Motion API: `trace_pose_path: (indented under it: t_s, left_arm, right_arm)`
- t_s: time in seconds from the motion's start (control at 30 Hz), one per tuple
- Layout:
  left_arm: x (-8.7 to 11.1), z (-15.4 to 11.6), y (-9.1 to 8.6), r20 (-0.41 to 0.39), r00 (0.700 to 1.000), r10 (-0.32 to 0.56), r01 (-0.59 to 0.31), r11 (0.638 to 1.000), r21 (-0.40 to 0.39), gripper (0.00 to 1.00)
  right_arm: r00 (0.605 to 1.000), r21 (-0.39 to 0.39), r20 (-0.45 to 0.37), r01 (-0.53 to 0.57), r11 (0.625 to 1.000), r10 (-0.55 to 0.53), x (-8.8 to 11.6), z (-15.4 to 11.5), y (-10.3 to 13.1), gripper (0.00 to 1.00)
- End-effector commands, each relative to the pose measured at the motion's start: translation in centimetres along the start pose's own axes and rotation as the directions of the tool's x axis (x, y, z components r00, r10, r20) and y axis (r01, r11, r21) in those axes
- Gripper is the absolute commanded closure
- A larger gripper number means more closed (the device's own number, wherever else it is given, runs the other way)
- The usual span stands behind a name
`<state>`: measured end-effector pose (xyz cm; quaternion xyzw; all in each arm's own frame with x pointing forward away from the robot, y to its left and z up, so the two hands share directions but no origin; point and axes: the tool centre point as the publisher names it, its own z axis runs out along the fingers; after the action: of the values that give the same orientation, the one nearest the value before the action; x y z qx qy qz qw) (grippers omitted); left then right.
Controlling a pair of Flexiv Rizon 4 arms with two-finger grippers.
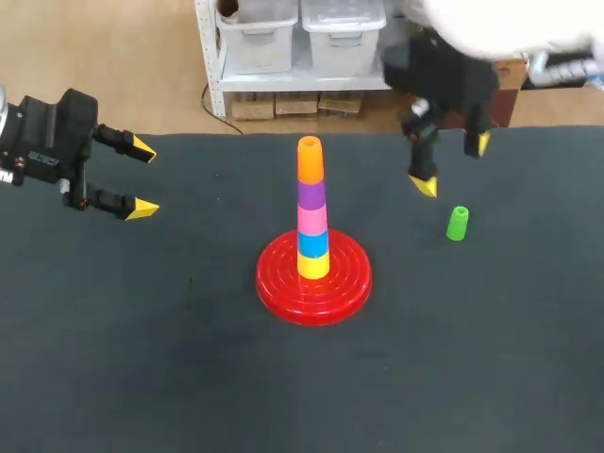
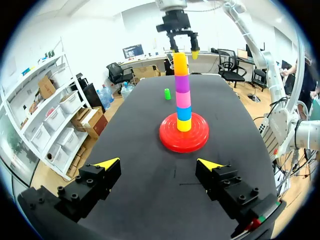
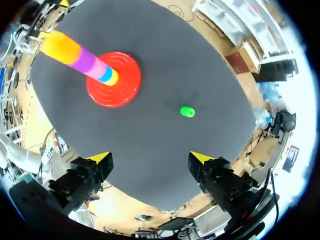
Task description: Pick up and stack the cylinders on the red base in this order: pink,purple,orange,green
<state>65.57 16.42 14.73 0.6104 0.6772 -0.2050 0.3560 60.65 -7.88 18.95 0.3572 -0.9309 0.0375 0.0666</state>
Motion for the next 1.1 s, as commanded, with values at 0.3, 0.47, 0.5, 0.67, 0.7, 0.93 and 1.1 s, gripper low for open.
trace_pose_path:
  t_s: [0.3, 0.47, 0.5, 0.67, 0.7, 0.93, 1.1]
  left_arm:
    - [0.1, 0.0, 0.0, -0.001, 1.000, 0.002, -0.002, 1.000, -0.001, 0.00]
    - [0.1, 0.0, 0.0, -0.001, 1.000, 0.002, -0.002, 1.000, -0.001, 0.00]
    - [0.1, 0.0, 0.0, -0.001, 1.000, 0.002, -0.002, 1.000, -0.001, 0.00]
    - [0.1, 0.0, 0.0, -0.001, 1.000, 0.002, -0.002, 1.000, -0.001, 0.00]
    - [0.1, 0.0, 0.0, -0.001, 1.000, 0.002, -0.002, 1.000, -0.001, 0.00]
    - [0.1, 0.0, 0.0, -0.001, 1.000, 0.002, -0.002, 1.000, -0.001, 0.00]
    - [0.1, 0.0, 0.0, -0.001, 1.000, 0.002, -0.002, 1.000, -0.001, 0.00]
  right_arm:
    - [0.930, 0.073, 0.355, 0.069, 0.995, -0.091, -0.5, 1.6, -2.2, 0.00]
    - [0.930, 0.073, 0.355, 0.069, 0.995, -0.091, -0.5, 1.6, -2.2, 0.00]
    - [0.930, 0.073, 0.355, 0.069, 0.995, -0.091, -0.5, 1.6, -2.2, 0.00]
    - [0.930, 0.073, 0.355, 0.069, 0.995, -0.091, -0.5, 1.6, -2.2, 0.00]
    - [0.930, 0.073, 0.355, 0.069, 0.995, -0.091, -0.5, 1.6, -2.2, 0.00]
    - [0.921, 0.082, 0.389, -0.045, 0.996, 0.009, -1.0, 3.6, -1.7, 0.00]
    - [0.924, 0.072, 0.351, -0.192, 0.979, 0.156, -1.8, 5.4, -4.2, 0.00]
